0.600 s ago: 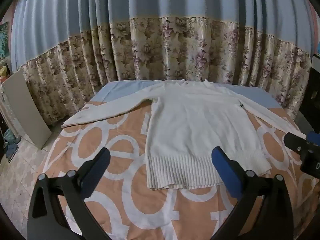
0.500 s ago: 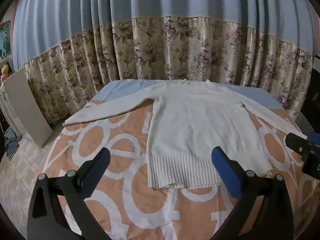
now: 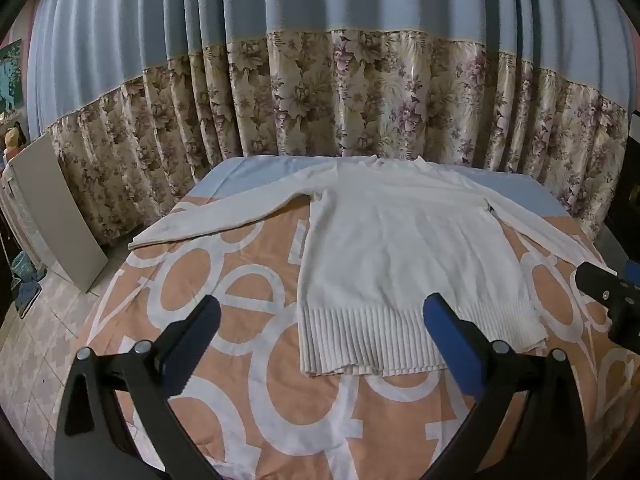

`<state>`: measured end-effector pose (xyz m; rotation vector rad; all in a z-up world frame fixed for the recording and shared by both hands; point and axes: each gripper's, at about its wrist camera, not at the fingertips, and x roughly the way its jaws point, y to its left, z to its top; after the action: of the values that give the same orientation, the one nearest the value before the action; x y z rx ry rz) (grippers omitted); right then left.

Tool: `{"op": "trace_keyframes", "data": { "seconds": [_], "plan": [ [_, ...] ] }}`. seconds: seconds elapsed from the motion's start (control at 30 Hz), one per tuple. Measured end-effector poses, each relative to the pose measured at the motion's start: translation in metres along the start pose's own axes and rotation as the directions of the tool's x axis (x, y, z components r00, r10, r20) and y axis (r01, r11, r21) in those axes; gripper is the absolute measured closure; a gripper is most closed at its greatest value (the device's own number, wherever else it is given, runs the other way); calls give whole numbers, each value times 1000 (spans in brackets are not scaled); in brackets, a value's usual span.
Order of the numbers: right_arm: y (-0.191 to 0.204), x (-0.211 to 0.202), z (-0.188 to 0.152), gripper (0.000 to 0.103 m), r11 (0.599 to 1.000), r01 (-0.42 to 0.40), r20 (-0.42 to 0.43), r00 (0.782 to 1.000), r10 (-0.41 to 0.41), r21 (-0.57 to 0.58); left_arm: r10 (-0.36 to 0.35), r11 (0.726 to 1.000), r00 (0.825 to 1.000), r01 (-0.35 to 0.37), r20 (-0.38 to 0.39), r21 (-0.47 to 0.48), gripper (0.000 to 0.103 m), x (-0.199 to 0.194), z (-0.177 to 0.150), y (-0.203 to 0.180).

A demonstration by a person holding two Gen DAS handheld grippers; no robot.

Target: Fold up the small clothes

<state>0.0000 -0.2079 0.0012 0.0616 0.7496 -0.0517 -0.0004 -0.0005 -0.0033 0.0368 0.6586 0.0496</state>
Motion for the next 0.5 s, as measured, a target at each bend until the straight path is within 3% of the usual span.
{"op": "trace_keyframes", "data": {
  "seconds": [0.5],
  "plan": [
    [1,0,1,3,1000,1,4,1000,-1,-5,6,1000,1000,-6,0,2,2,2,2,-3]
  ]
}}
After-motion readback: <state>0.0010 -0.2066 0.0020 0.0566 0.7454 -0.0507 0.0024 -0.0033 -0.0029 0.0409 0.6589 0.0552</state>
